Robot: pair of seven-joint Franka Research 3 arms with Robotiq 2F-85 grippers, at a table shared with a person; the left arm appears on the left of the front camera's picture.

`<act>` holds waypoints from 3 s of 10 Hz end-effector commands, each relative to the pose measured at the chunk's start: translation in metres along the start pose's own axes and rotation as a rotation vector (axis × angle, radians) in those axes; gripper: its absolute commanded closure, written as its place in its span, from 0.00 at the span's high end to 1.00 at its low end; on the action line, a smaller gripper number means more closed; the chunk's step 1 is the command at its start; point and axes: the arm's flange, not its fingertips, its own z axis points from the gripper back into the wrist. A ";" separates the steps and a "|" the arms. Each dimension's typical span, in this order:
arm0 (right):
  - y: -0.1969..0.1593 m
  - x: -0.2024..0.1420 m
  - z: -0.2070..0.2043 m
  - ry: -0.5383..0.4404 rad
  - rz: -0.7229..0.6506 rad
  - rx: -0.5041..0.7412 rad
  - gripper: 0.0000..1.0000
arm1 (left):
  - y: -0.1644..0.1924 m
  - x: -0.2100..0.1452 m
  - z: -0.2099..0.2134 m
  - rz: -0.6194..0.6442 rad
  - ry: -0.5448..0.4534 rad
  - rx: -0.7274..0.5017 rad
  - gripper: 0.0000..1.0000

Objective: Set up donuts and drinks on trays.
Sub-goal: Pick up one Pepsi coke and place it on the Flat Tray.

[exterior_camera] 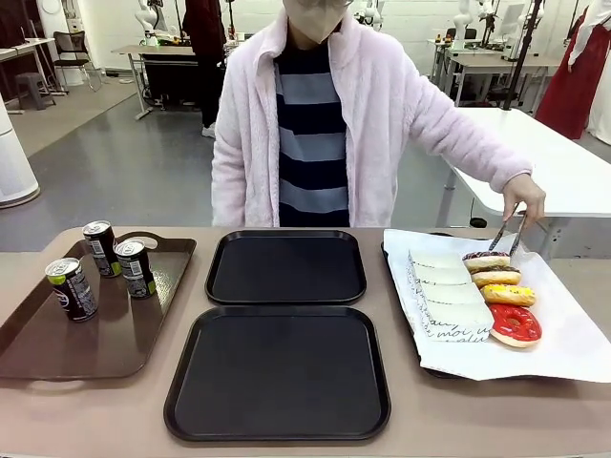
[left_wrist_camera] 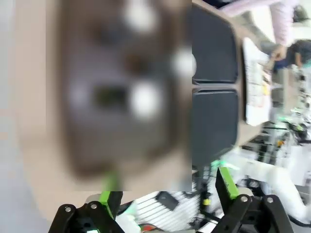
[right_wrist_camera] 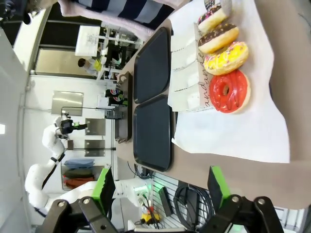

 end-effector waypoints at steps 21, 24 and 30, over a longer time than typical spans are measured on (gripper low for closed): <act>-0.001 0.002 0.000 -0.011 0.020 0.026 1.00 | -0.068 0.028 -0.170 -0.076 0.098 0.612 1.00; -0.001 0.002 0.000 -0.011 0.020 0.026 1.00 | -0.071 0.030 -0.184 -0.078 0.065 0.644 1.00; -0.001 0.002 0.000 -0.011 0.020 0.026 1.00 | -0.061 0.047 -0.196 -0.062 0.023 0.662 1.00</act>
